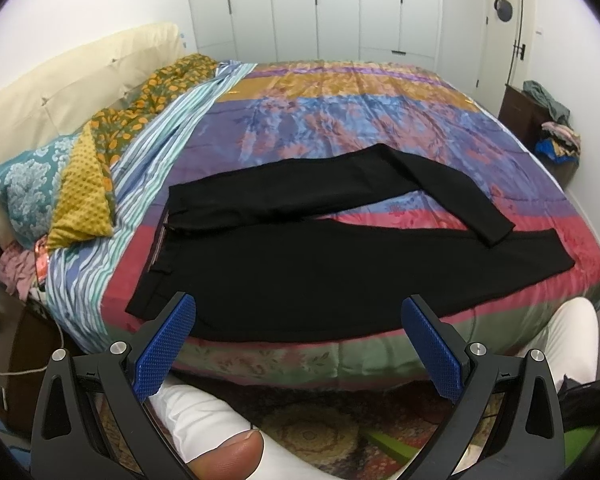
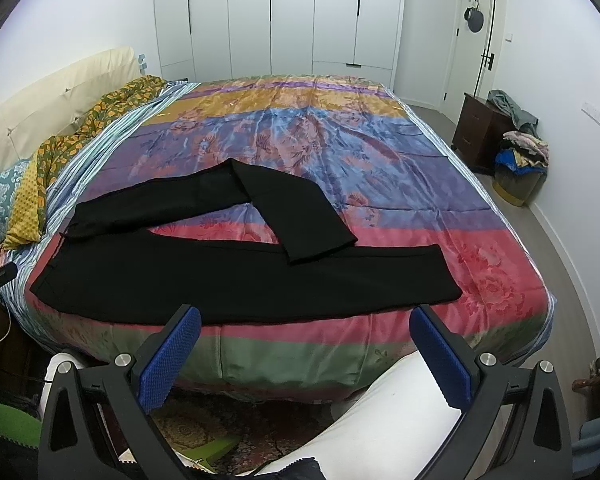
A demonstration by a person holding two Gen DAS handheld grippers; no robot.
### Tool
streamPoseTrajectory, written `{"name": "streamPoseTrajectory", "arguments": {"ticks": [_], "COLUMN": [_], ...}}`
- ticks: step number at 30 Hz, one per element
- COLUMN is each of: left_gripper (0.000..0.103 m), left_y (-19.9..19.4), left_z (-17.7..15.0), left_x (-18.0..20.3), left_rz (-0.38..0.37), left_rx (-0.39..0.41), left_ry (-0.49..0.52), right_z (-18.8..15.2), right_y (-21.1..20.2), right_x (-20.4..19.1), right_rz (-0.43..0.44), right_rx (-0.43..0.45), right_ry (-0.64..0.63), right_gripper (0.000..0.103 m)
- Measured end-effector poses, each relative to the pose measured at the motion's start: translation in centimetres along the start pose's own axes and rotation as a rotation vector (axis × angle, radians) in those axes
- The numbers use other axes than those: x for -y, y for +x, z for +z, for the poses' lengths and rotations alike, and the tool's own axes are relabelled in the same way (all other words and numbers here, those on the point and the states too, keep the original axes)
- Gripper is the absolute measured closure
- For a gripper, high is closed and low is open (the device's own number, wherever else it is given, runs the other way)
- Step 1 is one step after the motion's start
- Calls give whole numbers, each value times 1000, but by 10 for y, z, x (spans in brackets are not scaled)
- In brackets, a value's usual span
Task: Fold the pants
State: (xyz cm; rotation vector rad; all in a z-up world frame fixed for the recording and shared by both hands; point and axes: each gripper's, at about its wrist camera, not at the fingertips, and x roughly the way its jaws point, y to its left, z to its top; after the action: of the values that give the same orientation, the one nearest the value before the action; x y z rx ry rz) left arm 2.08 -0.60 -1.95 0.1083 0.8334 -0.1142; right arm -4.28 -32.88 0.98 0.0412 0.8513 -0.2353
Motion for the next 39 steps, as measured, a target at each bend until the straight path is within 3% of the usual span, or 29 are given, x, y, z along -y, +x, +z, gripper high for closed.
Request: {"name": "streamPoseTrajectory", "arguments": {"ticks": [17, 25, 39], "left_gripper": [0, 0, 1], "left_y": [-2, 8, 16], "left_z": [0, -1, 4], "left_x": [-12, -17, -18], "left_rz": [32, 64, 89], "left_rx": [-2, -72, -114], "left_ry": [-21, -50, -82], "right_z": [0, -2, 6], "right_y": [1, -3, -8], "right_x": [-7, -8, 1], "right_rz": [2, 4, -32], "right_rx": [6, 24, 46], "right_ry": [-5, -4, -4], "right_gripper": [0, 0, 0]}}
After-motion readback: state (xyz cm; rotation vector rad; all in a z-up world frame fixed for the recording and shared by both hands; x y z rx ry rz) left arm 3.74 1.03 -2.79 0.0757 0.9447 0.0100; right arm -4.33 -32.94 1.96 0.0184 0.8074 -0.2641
